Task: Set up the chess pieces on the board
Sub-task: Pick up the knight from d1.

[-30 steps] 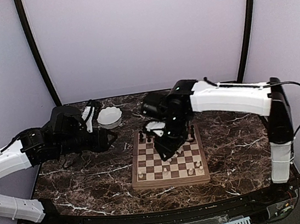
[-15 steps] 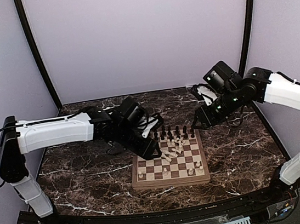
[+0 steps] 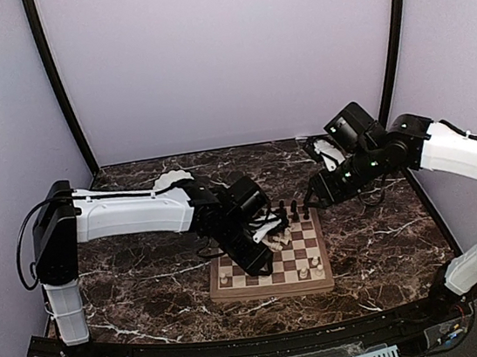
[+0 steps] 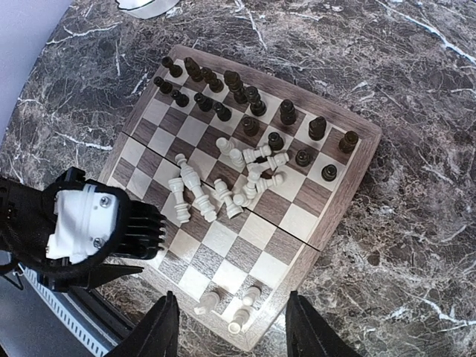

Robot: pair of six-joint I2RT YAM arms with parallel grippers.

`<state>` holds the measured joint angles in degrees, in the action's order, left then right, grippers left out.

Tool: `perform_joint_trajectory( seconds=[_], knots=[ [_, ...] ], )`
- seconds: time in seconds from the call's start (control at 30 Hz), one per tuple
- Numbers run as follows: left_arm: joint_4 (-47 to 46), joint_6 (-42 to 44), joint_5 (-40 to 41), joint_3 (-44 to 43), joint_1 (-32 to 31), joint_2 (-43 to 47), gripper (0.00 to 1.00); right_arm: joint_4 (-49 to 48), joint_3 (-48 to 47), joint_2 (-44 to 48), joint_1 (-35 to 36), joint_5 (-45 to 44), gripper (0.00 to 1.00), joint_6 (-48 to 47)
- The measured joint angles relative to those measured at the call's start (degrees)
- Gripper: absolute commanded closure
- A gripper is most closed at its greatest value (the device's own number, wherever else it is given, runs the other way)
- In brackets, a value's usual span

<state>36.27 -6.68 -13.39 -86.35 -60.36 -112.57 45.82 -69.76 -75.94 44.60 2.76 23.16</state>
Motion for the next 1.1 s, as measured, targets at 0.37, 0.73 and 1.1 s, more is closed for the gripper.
perform_joint_trajectory(
  seconds=[0.37, 0.73, 1.1],
  knots=[
    [1.77, 0.52, 2.40, -0.85, -0.44, -1.53, 0.76, -0.02, 1.09, 0.66, -0.04, 0.00, 0.50, -0.35],
    [4.07, 0.63, 3.13, -0.74, -0.42, -0.94, 0.85, -0.24, 1.11, 0.61, -0.04, 0.00, 0.51, -0.42],
    [6.29, -0.31, 5.97, 7.10, -0.42, 10.23, 0.85, -1.57, 0.92, -2.54, -0.04, 1.49, 0.51, -0.39]
  ],
)
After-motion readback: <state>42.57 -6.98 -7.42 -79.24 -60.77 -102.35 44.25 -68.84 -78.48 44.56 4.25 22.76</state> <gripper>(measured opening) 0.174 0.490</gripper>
